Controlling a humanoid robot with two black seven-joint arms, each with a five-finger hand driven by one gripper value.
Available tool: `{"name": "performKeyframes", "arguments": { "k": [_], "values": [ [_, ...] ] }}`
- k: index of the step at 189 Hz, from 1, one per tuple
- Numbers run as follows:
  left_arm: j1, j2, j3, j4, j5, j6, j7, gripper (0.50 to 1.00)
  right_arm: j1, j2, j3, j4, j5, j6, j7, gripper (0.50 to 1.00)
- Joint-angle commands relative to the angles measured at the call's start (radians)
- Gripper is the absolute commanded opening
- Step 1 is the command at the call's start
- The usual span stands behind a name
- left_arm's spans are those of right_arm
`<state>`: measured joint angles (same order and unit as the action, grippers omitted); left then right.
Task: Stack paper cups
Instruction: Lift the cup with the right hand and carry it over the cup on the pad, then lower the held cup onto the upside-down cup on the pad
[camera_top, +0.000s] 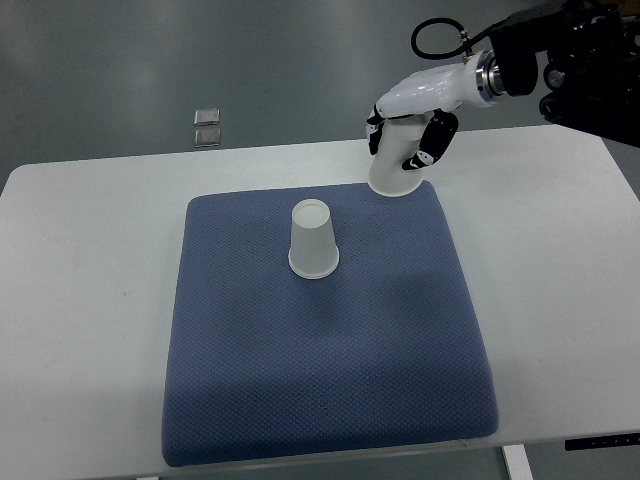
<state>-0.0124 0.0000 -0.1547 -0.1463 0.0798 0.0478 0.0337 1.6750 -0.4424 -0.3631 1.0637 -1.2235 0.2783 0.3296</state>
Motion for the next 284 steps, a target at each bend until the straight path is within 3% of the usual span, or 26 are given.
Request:
{"name": "performKeyframes", "arguments": {
  "k": [1, 55, 143, 284],
  "values": [
    [0.000, 0.000, 0.001, 0.001, 0.000, 0.000, 0.000, 1.000, 0.032, 0.036, 0.000, 0.024, 0.030, 0.028, 0.002, 0.594],
    [0.000, 0.000, 0.001, 0.001, 0.000, 0.001, 0.000, 1.000, 0.075, 0.128, 0.000, 0.001, 0.110, 0.056, 0.005, 0.599],
    [0.000, 0.000, 0.001, 0.001, 0.000, 0.000, 0.000, 1.000, 0.018, 0.208, 0.000, -0.074, 0.113, 0.050, 0.003, 0.599],
    [0.000, 0.000, 0.001, 0.001, 0.000, 0.000, 0.000, 1.000, -0.023, 0.264, 0.001, -0.142, 0.111, 0.035, 0.003, 0.601]
  ]
}}
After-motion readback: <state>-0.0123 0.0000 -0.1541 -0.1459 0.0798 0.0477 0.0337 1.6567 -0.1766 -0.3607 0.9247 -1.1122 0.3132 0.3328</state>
